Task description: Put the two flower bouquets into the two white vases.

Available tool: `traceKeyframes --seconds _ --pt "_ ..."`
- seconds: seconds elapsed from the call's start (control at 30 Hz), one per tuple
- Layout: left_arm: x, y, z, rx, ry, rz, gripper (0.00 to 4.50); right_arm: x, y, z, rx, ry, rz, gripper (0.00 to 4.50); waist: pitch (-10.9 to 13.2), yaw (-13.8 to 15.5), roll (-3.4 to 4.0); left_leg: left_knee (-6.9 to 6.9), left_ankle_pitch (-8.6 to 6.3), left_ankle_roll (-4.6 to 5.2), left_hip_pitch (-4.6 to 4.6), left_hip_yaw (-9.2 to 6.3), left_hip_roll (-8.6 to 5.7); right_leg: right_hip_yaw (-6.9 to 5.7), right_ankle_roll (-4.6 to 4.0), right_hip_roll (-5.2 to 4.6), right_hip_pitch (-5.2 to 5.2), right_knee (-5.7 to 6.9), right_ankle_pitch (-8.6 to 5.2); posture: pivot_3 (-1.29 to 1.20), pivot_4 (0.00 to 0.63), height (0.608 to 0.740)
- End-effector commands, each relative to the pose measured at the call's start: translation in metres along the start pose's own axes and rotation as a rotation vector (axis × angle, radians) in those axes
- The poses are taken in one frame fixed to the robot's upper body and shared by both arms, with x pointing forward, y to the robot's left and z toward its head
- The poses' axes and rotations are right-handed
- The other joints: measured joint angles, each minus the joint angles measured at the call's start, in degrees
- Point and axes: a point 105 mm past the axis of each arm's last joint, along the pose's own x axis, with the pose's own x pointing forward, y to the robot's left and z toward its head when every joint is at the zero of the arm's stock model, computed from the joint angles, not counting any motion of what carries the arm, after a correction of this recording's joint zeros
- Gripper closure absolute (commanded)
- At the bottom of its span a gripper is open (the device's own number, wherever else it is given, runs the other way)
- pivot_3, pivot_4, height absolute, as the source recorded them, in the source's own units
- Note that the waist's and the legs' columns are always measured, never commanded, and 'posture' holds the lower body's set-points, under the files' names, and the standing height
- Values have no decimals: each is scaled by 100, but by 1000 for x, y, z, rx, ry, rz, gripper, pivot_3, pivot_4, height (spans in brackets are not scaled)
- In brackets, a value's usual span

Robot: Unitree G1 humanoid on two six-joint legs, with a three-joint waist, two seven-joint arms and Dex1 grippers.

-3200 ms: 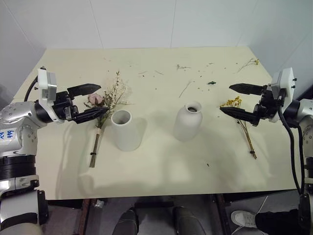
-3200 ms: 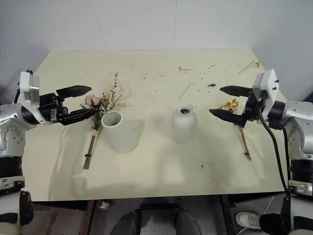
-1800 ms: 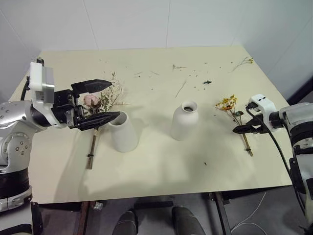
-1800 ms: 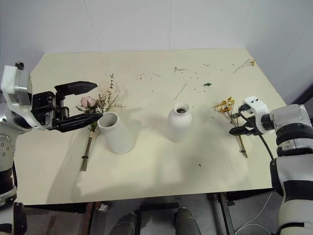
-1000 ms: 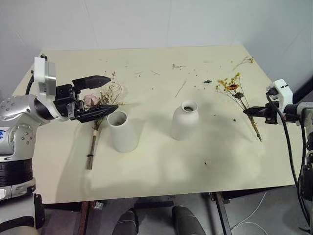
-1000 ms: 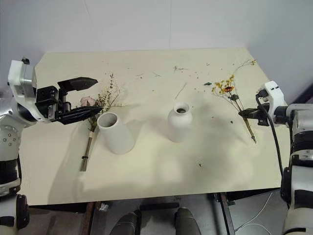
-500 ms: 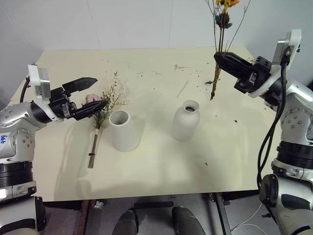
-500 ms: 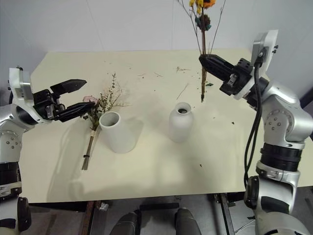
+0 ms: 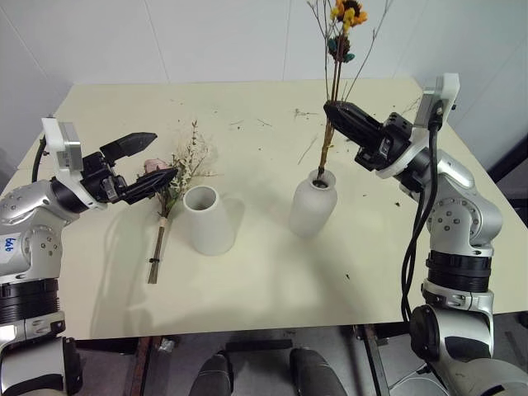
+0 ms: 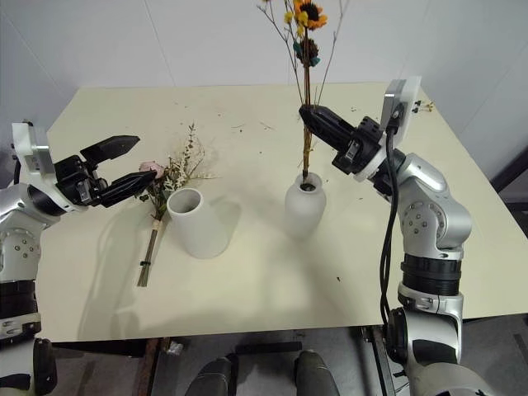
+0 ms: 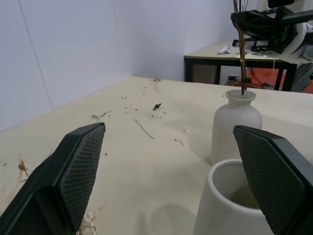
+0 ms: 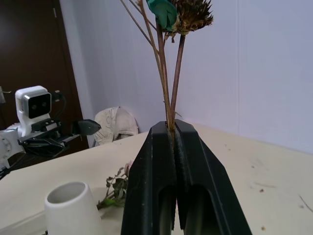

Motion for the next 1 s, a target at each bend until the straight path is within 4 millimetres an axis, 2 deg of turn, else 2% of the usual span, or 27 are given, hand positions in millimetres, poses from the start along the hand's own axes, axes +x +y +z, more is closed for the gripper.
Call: traceKeyframes --seconds 0.03,0.1,0.27,0.37,0.47,0.6,0.67,0.8,0.9,1.0 --pt "-8 3 10 47 -30 31 0 -9 -4 -5 -30 -1 -21 4268 0 0 -1 0 0 0 0 0 0 0 0 0 0 0 0 0 150 740" --pt "-9 4 11 51 -30 37 0 -12 -4 -9 -58 10 -24 3865 0 -3 -1 0 0 0 0 1 -1 0 0 0 1 -1 0 0 150 740" --pt "-8 4 13 66 -27 44 0 -13 -3 -12 -105 15 -24 2172 0 -12 -1 0 0 0 1 2 2 0 -1 2 -1 1 0 0 150 740" --pt "-8 10 14 93 6 84 0 -17 0 -6 -152 21 -13 1173 0 -2 -1 0 0 0 1 2 1 0 -1 1 -1 -1 1 0 150 740" --pt "-13 17 5 126 134 137 0 -29 -1 7 -227 65 -5 99 0 4 -1 -1 0 0 -1 2 0 0 -1 1 -1 -5 1 0 150 740" --pt "-25 25 -14 71 397 241 0 -53 0 27 -292 191 38 42 0 12 0 -10 -3 4 -2 3 -1 0 -2 -1 0 -17 0 0 150 740" --pt "-28 20 -22 -56 513 263 0 -65 6 33 -294 289 105 42 2 15 -3 -12 -5 7 -2 3 0 0 -3 -1 1 -21 0 0 150 740" --pt "-19 15 -23 -187 564 291 0 -85 14 34 -295 429 198 42 3 8 -4 -12 -8 12 0 4 1 0 -3 1 5 -24 -1 0 150 740" --pt "-25 17 -46 -198 707 353 0 -101 17 31 -310 496 233 42 2 2 -6 -8 -8 12 1 4 1 0 -3 1 8 -24 -1 0 150 740" --pt "-24 15 -58 -228 762 388 0 -101 24 34 -317 473 258 42 2 -37 -6 -8 -8 12 3 15 2 7 -3 2 3 -23 -1 0 150 740"
